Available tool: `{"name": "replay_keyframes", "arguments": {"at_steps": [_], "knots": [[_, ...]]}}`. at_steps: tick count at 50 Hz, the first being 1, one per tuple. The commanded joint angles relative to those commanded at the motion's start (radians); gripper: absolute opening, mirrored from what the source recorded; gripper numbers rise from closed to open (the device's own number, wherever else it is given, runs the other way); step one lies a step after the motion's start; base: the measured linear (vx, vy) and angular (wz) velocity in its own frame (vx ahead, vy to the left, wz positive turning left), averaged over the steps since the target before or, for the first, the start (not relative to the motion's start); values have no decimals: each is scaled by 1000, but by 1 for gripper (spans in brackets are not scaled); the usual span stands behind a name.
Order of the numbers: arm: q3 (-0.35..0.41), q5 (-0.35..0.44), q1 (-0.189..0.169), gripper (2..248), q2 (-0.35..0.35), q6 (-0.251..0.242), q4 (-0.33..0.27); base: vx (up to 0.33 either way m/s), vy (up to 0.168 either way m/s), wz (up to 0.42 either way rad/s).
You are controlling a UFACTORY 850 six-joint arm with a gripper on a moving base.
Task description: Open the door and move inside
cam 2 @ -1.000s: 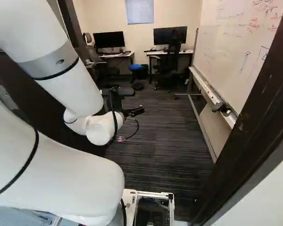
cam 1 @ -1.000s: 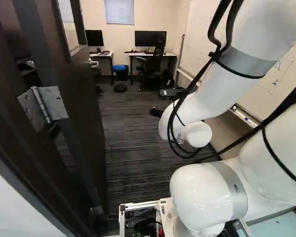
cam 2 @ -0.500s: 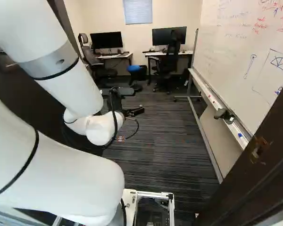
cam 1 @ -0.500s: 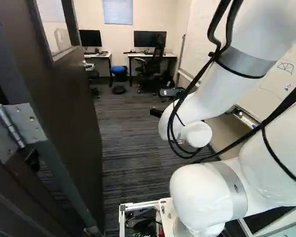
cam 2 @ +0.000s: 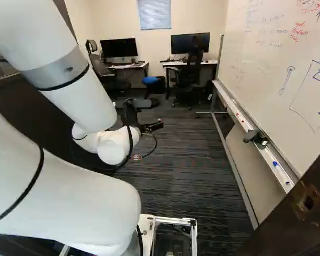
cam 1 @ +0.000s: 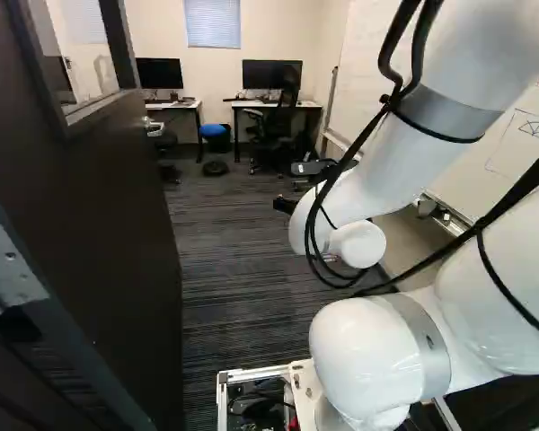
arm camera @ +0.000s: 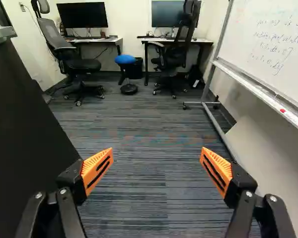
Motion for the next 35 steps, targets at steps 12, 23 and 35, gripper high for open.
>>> {"name": "replay_keyframes", "arguments": {"at_steps": [12, 23, 35], "knots": [[0, 0, 0, 247, 0, 0, 0, 190, -25, -7], [0, 0, 0, 247, 0, 0, 0, 205, -24, -6], [0, 0, 0, 247, 0, 0, 0, 200, -9, -17]]}}
